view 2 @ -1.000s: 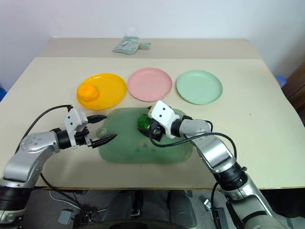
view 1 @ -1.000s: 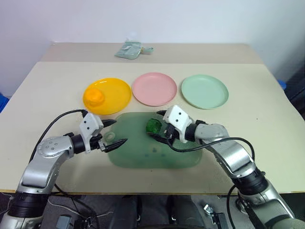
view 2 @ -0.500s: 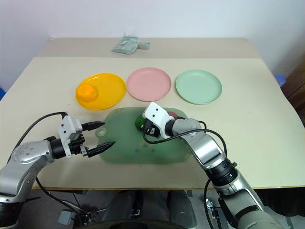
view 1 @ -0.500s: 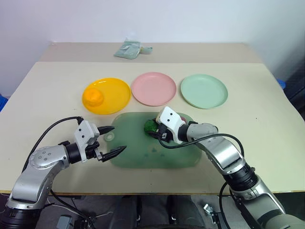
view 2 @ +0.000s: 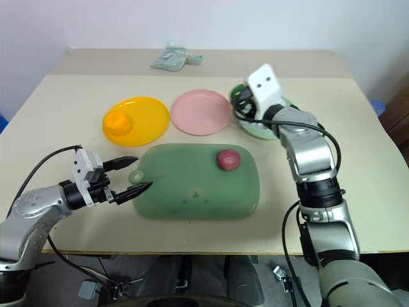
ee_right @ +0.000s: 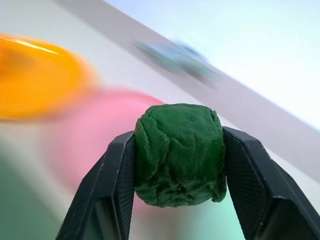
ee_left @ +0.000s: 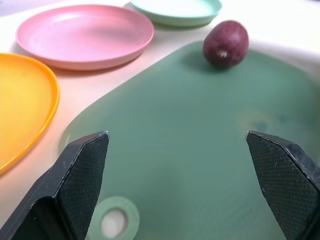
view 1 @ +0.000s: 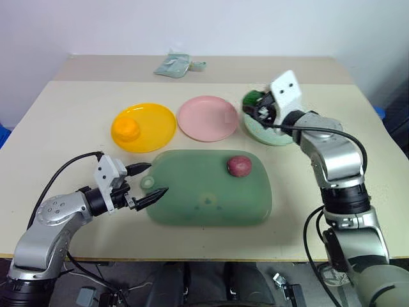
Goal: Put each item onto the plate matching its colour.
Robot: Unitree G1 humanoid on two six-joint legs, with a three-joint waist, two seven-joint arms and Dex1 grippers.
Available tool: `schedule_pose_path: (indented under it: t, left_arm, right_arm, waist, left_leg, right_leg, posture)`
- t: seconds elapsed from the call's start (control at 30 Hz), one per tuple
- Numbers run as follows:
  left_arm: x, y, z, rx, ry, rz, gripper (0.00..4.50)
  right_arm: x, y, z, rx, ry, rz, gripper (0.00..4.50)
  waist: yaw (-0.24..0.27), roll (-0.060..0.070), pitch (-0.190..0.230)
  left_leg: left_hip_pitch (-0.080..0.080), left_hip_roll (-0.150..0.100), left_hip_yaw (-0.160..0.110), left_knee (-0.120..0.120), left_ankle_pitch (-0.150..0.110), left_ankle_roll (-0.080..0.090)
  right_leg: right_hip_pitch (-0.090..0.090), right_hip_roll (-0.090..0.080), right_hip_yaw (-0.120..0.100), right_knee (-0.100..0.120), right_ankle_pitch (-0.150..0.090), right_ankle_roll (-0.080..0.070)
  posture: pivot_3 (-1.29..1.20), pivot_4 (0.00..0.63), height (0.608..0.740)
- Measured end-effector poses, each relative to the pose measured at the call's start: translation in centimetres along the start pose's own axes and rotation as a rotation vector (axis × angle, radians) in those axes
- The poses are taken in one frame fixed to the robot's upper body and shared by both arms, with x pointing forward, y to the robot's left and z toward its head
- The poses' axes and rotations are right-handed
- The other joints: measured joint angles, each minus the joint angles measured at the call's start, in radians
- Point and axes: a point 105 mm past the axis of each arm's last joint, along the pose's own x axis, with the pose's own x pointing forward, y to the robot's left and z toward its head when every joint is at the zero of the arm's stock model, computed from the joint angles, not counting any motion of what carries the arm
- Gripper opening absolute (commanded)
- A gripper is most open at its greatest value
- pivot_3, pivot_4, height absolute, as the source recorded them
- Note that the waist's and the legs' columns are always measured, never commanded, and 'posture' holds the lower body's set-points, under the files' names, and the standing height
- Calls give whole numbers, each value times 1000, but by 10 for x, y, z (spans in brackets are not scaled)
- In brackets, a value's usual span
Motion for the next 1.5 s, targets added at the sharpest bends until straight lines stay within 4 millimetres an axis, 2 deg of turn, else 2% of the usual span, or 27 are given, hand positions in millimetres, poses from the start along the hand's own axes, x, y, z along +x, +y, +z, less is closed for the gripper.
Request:
schedule_pose_path:
  t: [0.1,0.17,0.2,0.27,0.3,0.43,0.53,0.57,0.67,0.77,0.97,1.07,1.17,1.2,1.3,1.33,1.4,1.5]
  left_arm:
    - [4,-5,3,0,-17,-17,4500]
    - [8,-11,6,4,-27,-37,4500]
    - [10,-14,6,2,-31,-46,4500]
    - [11,-16,6,-3,-33,-48,4500]
    - [12,-17,6,-4,-32,-48,4500]
    - [11,-21,4,-11,-24,-52,4500]
    - [8,-23,0,-25,-11,-48,4500]
    - [8,-23,0,-24,-11,-49,4500]
    - [6,-20,-2,-23,0,-42,4500]
    - [6,-18,-1,-17,0,-47,4500]
    - [10,-18,5,1,-13,-58,4500]
    - [10,-18,4,0,-10,-60,4500]
    - [8,-18,2,-5,-2,-57,4500]
    - [8,-18,1,-6,-1,-52,4500]
    - [5,-17,-3,-17,11,-34,4500]
    - [4,-17,-4,-19,14,-27,4500]
    - [1,-13,-3,-14,14,-5,4500]
    - [-4,-4,1,-4,3,57,4500]
  right_arm:
    - [8,-12,-40,25,114,-41,1953]
    - [10,-15,-56,28,144,-45,3011]
    - [11,-16,-60,21,147,-43,3372]
    - [12,-17,-59,0,128,-39,4379]
    - [12,-17,-56,-12,111,-37,4449]
    - [3,-15,-26,-82,-21,19,4449]
    - [-15,4,-4,-69,-140,157,4449]
    - [-25,14,-3,-57,-161,230,4449]
    - [-58,55,-22,-32,-132,495,4449]
    - [-72,86,-38,-41,-80,643,4449]
    - [-66,91,-50,-77,-25,623,4449]
    - [-60,93,-53,-69,-14,611,3607]
    - [-57,95,-56,-69,-5,608,2244]
    - [-55,94,-56,-75,-5,603,2099]
    - [-53,96,-52,-78,-28,602,2096]
    - [-49,97,-47,-68,-48,598,2096]
    - [-37,100,-25,-40,-134,561,2096]
    - [-3,91,12,10,-228,405,2096]
  waist:
    - [-7,1,1]
    - [-12,2,1]
    - [-15,2,1]
    - [-19,2,1]
    - [-21,2,1]
    - [-22,2,1]
    - [-17,2,1]
    - [-11,2,1]
    - [7,2,1]
    - [4,2,1]
    - [3,2,1]
    - [3,2,1]
    - [4,2,1]
    - [4,2,1]
    - [4,2,1]
    - [3,2,1]
    - [-5,2,1]
    - [-10,3,1]
  left_leg:
    - [-1,0,1,0,1,0]
    - [-1,0,1,0,1,-1]
    - [-1,0,1,0,1,0]
    - [-1,0,1,0,1,0]
    - [-1,0,1,0,1,0]
    - [-1,1,1,0,0,0]
    - [-1,1,0,0,-2,5]
    - [0,1,0,1,-3,5]
    - [0,1,-1,1,-3,7]
    - [0,1,-1,3,-4,7]
    - [1,1,-1,2,-3,5]
    - [1,1,-1,2,-3,5]
    - [1,1,-1,2,-3,5]
    - [1,1,-1,2,-3,5]
    - [1,1,-1,2,-3,5]
    - [1,1,-1,2,-3,5]
    - [1,1,-1,2,-3,5]
    - [1,1,-1,1,1,-1]
  right_leg:
    - [-1,1,0,1,0,0]
    - [-1,1,0,1,0,0]
    - [-1,1,0,1,0,0]
    - [-1,1,0,2,0,0]
    - [-1,1,0,2,0,0]
    - [-1,1,0,2,0,0]
    - [0,1,0,1,0,0]
    - [0,1,0,1,0,1]
    - [2,1,0,0,0,0]
    - [2,0,0,1,0,0]
    - [1,1,0,1,0,0]
    - [1,1,0,0,0,0]
    - [2,1,0,0,0,0]
    - [2,0,0,0,0,0]
    - [2,1,0,1,0,0]
    - [1,1,0,1,0,0]
    - [0,1,0,2,0,0]
    - [0,1,0,3,0,0]
  posture:
    - [0,150,740]
    - [0,150,740]
    - [0,150,740]
    - [0,150,740]
    - [0,150,740]
    - [0,150,740]
    - [0,150,740]
    - [0,150,740]
    - [0,150,740]
    - [0,150,740]
    - [0,150,740]
    - [0,150,740]
    - [0,150,740]
    - [0,150,740]
    - [0,150,740]
    - [0,150,740]
    - [0,150,740]
    - [0,150,740]
